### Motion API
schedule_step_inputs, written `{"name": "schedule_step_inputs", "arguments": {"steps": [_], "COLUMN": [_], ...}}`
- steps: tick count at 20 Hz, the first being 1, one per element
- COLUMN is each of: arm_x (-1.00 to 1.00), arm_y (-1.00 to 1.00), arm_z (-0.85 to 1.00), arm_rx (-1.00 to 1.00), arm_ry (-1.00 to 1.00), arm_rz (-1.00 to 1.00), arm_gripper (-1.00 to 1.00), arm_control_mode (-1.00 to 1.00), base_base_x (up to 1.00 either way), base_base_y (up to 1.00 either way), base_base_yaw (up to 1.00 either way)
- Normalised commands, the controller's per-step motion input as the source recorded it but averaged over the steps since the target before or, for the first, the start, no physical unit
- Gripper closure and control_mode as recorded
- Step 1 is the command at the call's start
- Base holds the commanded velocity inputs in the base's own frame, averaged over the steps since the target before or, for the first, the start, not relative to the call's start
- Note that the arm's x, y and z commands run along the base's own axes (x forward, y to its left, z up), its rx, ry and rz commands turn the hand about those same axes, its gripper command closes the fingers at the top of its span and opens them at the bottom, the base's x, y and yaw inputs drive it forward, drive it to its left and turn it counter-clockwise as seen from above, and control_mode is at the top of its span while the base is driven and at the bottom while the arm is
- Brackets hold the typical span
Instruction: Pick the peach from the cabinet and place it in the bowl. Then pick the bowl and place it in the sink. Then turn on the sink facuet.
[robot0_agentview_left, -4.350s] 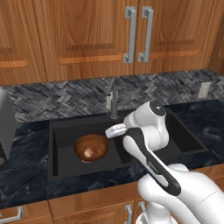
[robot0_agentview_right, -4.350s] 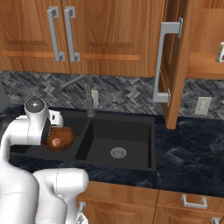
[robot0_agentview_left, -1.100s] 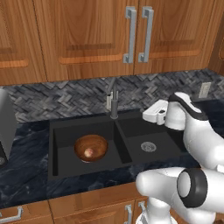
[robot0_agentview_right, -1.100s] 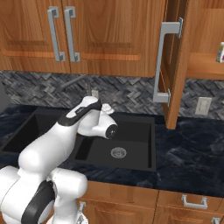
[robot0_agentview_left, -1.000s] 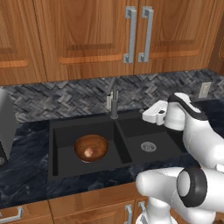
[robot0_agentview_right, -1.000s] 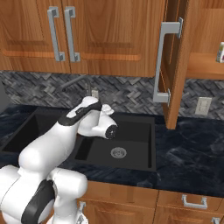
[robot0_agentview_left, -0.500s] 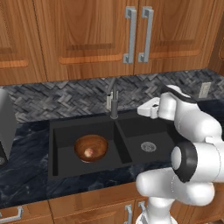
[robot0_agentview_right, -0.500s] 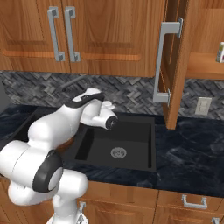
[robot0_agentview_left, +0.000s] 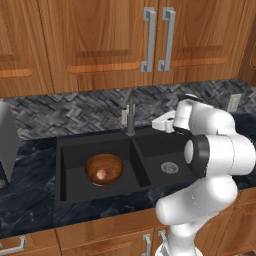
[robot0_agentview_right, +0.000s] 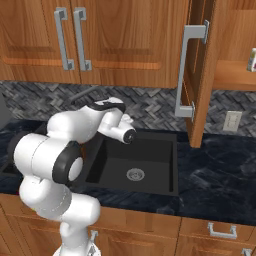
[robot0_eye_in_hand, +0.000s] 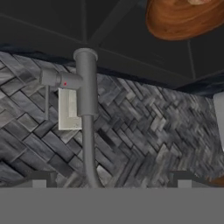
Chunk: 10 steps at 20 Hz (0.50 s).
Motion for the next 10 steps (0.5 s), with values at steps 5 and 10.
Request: {"name": "schedule_step_inputs", "arguments": {"steps": [5,10], "arm_x": [0.56,0.45], "arm_y": [0.0,0.0], "arm_z": [-0.15,-0.32], "arm_rx": [0.0,0.0], "arm_ry": [0.0,0.0], "arm_rz": [0.0,0.0], "arm_gripper": [-1.0,-1.0], "arm_control_mode": [-1.0,-1.0], "base_base_x": [0.0,0.0], "base_base_y": [0.0,0.0], "base_base_yaw": [0.0,0.0]}}
